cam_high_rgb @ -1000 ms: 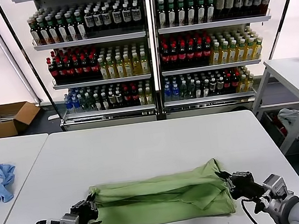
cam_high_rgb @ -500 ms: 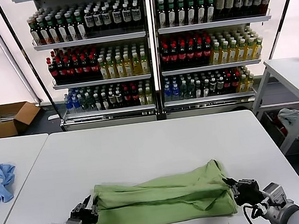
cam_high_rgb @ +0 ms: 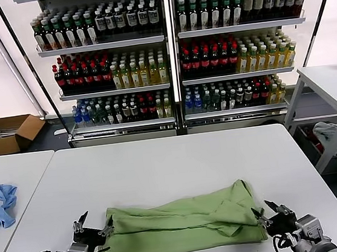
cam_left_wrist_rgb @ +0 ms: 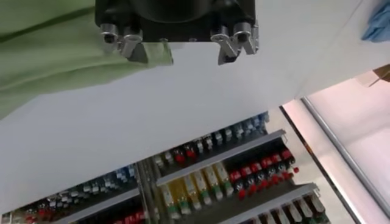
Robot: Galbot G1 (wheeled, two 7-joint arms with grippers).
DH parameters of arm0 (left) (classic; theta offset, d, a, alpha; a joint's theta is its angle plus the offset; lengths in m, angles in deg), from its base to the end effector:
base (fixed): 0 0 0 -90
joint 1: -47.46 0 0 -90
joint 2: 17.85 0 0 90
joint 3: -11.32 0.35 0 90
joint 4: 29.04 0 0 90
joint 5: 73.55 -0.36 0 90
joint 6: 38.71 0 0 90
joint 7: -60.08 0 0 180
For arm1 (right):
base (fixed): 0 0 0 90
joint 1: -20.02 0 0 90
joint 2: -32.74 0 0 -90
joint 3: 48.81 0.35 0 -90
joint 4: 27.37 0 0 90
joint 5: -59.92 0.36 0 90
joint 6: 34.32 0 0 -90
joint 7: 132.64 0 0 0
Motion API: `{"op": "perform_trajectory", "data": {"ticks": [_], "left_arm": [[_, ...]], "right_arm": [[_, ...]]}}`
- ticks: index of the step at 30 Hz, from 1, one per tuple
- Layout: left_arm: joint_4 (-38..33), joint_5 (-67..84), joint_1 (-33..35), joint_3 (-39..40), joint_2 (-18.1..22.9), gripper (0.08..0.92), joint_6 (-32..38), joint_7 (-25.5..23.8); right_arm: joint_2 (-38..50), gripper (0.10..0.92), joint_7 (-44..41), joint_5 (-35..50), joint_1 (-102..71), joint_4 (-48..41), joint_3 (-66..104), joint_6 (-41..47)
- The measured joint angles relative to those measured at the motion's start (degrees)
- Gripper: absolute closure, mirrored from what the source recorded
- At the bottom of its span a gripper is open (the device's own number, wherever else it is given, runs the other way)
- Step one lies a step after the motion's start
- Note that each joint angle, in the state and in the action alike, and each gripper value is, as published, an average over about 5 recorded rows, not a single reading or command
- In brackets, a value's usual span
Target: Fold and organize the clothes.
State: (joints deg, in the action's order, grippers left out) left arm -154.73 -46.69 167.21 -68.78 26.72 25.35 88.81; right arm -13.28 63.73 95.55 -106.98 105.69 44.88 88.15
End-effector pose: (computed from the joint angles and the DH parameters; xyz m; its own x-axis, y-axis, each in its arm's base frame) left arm 0.1836 0.0644 -0.2593 -0.8972 -0.0559 0.4380 0.1074 0.9345 0.3393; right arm 0.1716 -0.0845 -0.2085 -0.8441 -0.0932 0.5280 -0.2112 0.9630 -0.1676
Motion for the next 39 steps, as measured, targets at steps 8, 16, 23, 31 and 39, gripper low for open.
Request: {"op": "perform_trajectory", "data": {"ticks": [8,16,23,31,39], "left_arm": [[-3.0,-0.4,1.6,-2.8,2.1,0.177,1.2,0.6],[-1.6,-0.2,3.2,-2.2,6.3,0.177,5.5,0.8],[0.3,0.4,4.9,-0.8,10.2,0.177,9.8,1.3],[1.8,2.7,5.7,0.5,13.0,0.177,12.4,1.1],[3.9,6.3,4.2,1.8,14.1,0.177,13.1,-0.3]], "right_arm": [[-3.4,0.215,4.3,2.0,-0.1,0.3,4.2,-5.6],[-6.4,0.203,4.3,0.7,-2.6,-1.1,5.7,-16.4],[-8.0,0.203,4.1,-0.6,-4.6,-2.9,6.5,-26.5],[-9.2,0.203,4.0,-1.5,-6.5,-5.3,7.8,-34.9],[-9.7,0.203,3.7,-1.9,-8.0,-6.1,9.1,-39.1]]}}
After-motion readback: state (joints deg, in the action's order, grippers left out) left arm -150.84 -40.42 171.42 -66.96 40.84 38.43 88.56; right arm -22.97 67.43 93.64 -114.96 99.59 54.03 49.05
